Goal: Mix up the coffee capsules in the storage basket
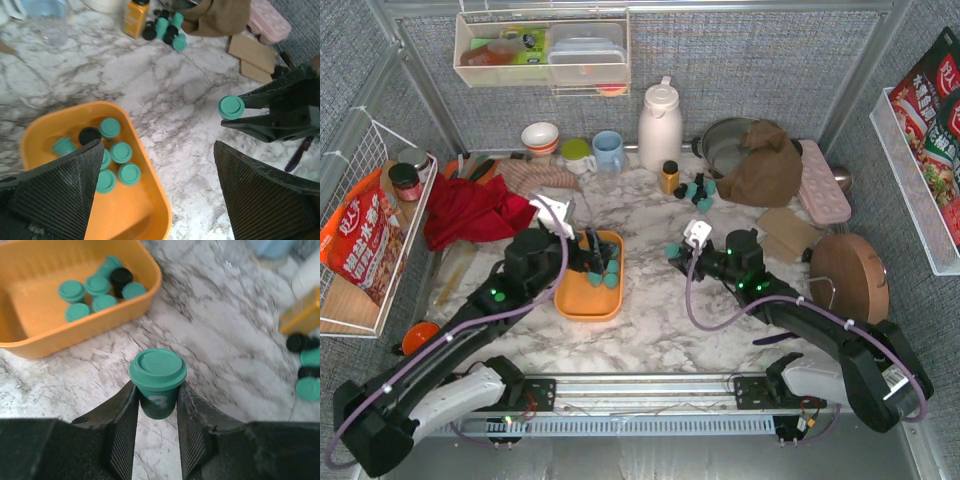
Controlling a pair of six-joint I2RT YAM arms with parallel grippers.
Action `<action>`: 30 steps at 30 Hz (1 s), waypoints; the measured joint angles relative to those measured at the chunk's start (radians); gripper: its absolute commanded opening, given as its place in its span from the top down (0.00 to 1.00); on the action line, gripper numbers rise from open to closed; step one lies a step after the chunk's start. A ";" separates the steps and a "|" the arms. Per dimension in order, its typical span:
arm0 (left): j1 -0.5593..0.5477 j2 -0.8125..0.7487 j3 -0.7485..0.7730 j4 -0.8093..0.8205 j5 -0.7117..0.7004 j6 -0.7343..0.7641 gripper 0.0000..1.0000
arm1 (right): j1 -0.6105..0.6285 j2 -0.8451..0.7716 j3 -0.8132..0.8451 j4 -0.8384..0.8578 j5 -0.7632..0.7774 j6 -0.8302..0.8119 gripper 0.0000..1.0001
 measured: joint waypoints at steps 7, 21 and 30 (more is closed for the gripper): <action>-0.100 0.180 0.069 0.071 0.014 -0.047 0.01 | 0.048 -0.073 -0.102 0.210 -0.083 -0.058 0.84; -0.218 0.401 0.207 0.163 0.068 -0.072 0.23 | 0.071 -0.218 -0.143 0.261 -0.160 -0.134 0.84; -0.264 0.494 0.286 0.149 0.097 -0.072 0.29 | 0.076 -0.232 -0.132 0.214 -0.166 -0.157 0.84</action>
